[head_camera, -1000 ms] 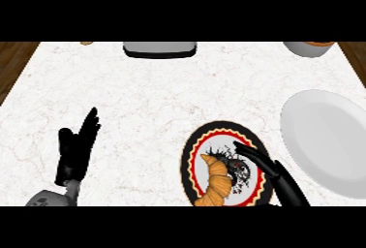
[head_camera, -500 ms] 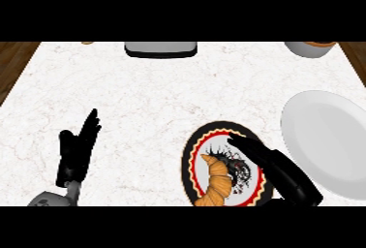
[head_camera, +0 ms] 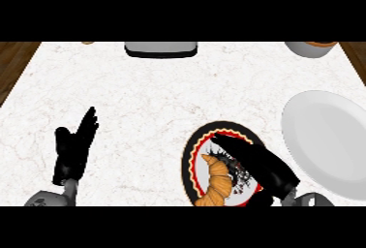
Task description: Pick the croissant from the plate and place it in the plate
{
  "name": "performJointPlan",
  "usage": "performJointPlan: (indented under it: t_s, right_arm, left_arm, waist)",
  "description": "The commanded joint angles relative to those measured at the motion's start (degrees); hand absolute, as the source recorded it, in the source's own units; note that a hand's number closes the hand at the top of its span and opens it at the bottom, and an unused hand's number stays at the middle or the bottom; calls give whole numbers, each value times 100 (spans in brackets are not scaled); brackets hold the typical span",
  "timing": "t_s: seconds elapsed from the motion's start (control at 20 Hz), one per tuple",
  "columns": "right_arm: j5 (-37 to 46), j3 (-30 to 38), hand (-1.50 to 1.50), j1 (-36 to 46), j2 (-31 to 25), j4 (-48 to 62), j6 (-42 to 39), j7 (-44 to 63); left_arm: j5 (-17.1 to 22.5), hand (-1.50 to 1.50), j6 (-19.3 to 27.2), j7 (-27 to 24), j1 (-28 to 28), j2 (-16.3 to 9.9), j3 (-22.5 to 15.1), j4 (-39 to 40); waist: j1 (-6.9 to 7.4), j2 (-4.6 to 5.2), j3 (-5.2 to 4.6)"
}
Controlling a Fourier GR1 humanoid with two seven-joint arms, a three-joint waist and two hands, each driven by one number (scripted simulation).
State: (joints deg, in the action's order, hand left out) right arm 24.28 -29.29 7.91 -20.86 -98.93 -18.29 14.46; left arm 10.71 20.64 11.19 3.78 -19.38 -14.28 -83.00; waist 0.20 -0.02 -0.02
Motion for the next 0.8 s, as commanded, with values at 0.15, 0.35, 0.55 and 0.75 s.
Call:
performJointPlan:
  t_s: [0.15,0.35,0.55,0.75]
  right_arm:
    - [523,-37,-150,-107,520,311,-251,10]
    - [897,34,-150,-325,559,611,-162,-567]
    - [785,271,-150,-329,591,52,-822,-133]
    - [945,586,-150,22,939,870,-779,-549]
  left_arm:
    - [-496,0,-12,5,-309,435,-18,-127]
    - [-390,0,-475,-89,174,454,533,390]
    - [-586,0,-618,-231,-117,566,570,298]
    - [-894,0,-494,-101,-21,805,639,329]
  waist:
    - [-10,0,3]
    - [-25,3,3]
    - [-27,-2,2]
    - [-18,1,2]
